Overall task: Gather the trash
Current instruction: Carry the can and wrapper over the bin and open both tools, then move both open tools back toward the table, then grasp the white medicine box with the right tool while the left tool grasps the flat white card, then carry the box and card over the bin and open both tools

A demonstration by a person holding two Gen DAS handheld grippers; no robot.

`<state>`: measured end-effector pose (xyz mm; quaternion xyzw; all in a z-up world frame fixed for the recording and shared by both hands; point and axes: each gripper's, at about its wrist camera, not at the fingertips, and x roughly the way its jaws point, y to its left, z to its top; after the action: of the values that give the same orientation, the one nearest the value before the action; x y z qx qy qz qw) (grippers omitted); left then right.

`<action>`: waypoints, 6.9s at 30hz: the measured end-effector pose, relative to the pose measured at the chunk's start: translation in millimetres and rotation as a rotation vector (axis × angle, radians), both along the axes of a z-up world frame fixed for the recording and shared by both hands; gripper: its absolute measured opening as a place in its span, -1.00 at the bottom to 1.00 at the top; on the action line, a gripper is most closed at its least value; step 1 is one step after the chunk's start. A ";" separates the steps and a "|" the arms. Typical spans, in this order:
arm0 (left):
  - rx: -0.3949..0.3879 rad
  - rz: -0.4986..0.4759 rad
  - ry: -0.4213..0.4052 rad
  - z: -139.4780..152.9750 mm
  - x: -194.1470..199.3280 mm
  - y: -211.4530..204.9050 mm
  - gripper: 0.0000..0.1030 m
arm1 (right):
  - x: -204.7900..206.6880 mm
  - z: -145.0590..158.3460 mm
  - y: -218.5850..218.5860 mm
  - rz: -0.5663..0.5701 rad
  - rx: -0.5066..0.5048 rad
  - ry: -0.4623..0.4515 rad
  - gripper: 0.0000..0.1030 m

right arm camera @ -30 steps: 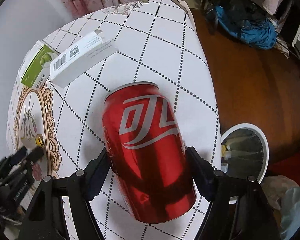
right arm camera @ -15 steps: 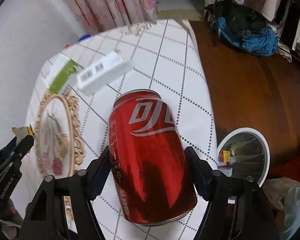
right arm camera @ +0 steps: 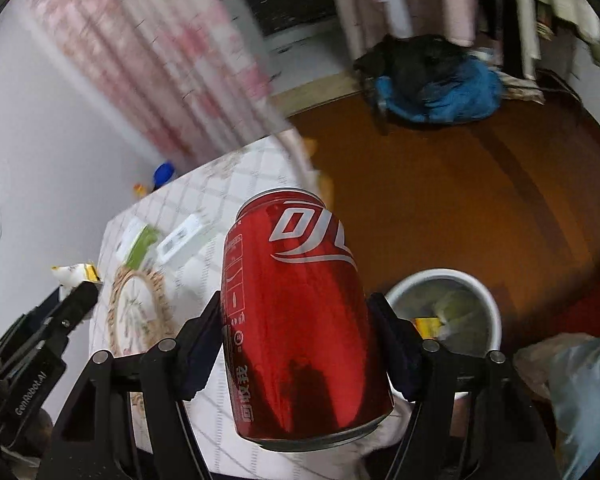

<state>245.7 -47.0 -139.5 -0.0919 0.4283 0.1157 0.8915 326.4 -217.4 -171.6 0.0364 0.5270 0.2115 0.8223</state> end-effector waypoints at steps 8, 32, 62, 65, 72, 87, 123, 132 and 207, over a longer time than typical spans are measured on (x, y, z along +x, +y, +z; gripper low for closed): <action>-0.140 -0.161 0.118 -64.4 72.2 -95.3 -0.23 | 32.6 -70.1 -120.6 -0.197 -0.046 0.121 0.36; -0.194 -0.254 0.430 -202.2 146.1 -186.8 0.69 | 100.0 -266.1 -212.4 -0.352 -0.023 0.461 0.35; -0.037 -0.183 0.215 -77.5 99.4 -142.3 0.95 | 39.9 -106.5 -190.2 -0.315 -0.154 0.233 0.95; -0.027 -0.117 0.151 -43.6 89.7 -102.9 0.95 | 37.8 -71.5 -169.2 -0.305 -0.118 0.183 0.95; 0.069 0.121 0.122 -18.9 43.9 24.8 0.96 | 32.4 -24.1 -50.9 -0.189 -0.050 0.126 0.95; 0.241 0.461 0.331 -103.2 -9.5 267.8 0.95 | 72.9 -128.5 279.4 -0.076 -0.036 0.319 0.94; 0.045 -0.086 0.493 -165.4 103.5 236.1 0.56 | 97.8 -165.1 264.9 0.051 -0.279 0.336 0.12; 0.065 -0.016 0.434 -151.0 86.4 232.5 0.52 | 85.5 -158.7 256.2 0.048 -0.226 0.306 0.04; -0.123 -0.220 0.274 -72.2 64.8 -146.4 0.92 | 8.6 -98.4 -191.9 -0.180 -0.182 0.281 0.97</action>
<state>310.5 -193.5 -211.7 -0.0820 0.5593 0.0026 0.8249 335.1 -409.3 -270.0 0.0379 0.6482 0.0814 0.7562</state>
